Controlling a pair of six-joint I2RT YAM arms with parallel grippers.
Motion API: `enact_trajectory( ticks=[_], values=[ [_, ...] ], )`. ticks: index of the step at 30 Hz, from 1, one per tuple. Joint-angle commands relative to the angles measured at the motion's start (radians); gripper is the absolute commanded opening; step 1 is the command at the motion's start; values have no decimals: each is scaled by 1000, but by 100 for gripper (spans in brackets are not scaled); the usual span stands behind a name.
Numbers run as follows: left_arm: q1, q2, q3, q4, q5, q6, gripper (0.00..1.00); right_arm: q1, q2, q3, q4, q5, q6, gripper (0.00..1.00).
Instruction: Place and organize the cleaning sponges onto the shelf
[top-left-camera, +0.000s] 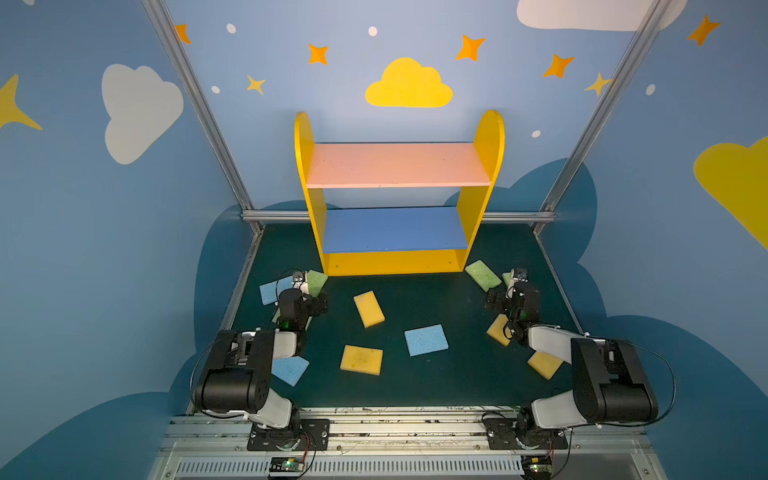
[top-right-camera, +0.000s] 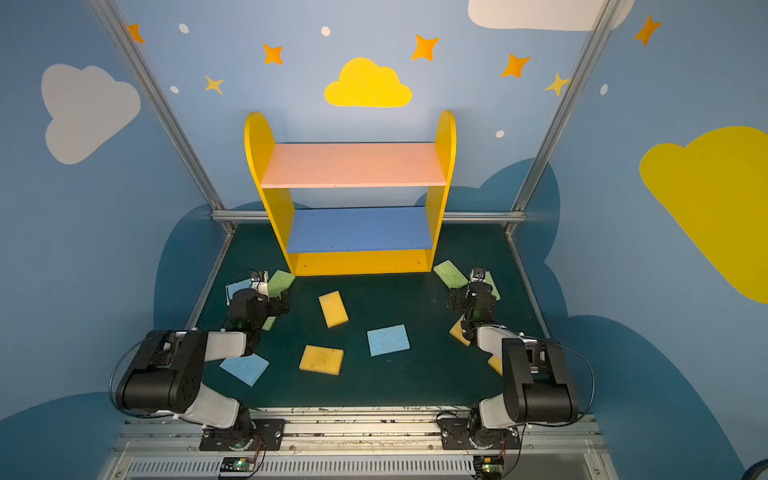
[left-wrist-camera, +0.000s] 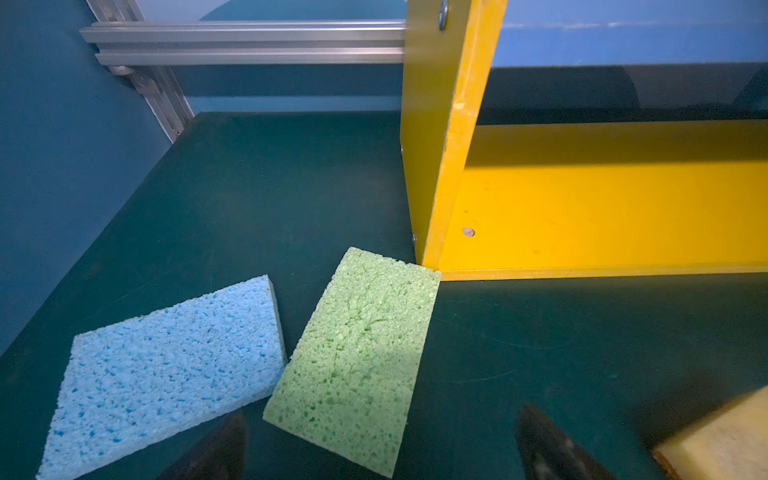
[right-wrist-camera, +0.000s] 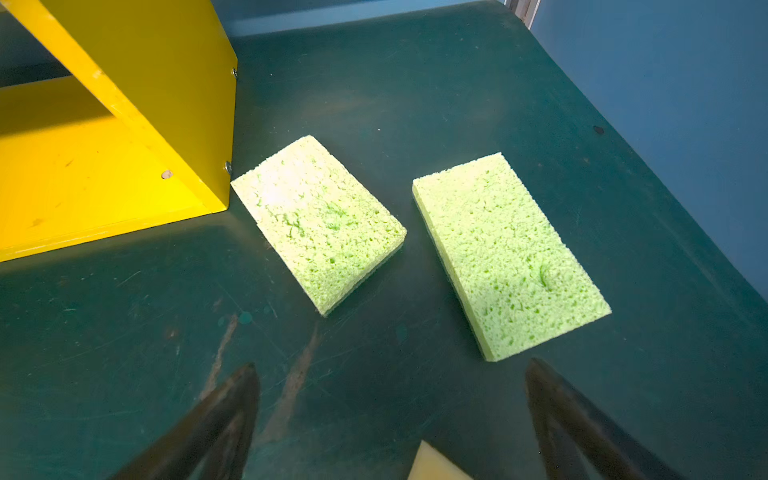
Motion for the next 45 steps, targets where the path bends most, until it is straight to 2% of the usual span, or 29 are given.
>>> enact_trajectory(
  ticks=[1,35,37,38,40,42,45],
  values=[
    [3,-15,1,0,-1,2,100,-6,-16,1,-3,-8,2,98],
    [9,-16,2,-2,11,-3,99,-20,-14,7,-12,-32,4,98],
    [9,-19,8,22,-23,-21,100,-12,-37,11,-24,20,9,98],
    [5,-37,48,-58,-56,-26,99,-12,-52,15,-59,15,27,97],
    [5,-96,162,-345,-48,-21,100,9,-66,-9,-24,43,12,97],
    [-1,-128,211,-417,-53,-14,100,25,-68,-16,-11,65,2,96],
    [-2,-204,232,-431,8,-14,99,26,-72,-20,-4,63,-5,94]
  ],
)
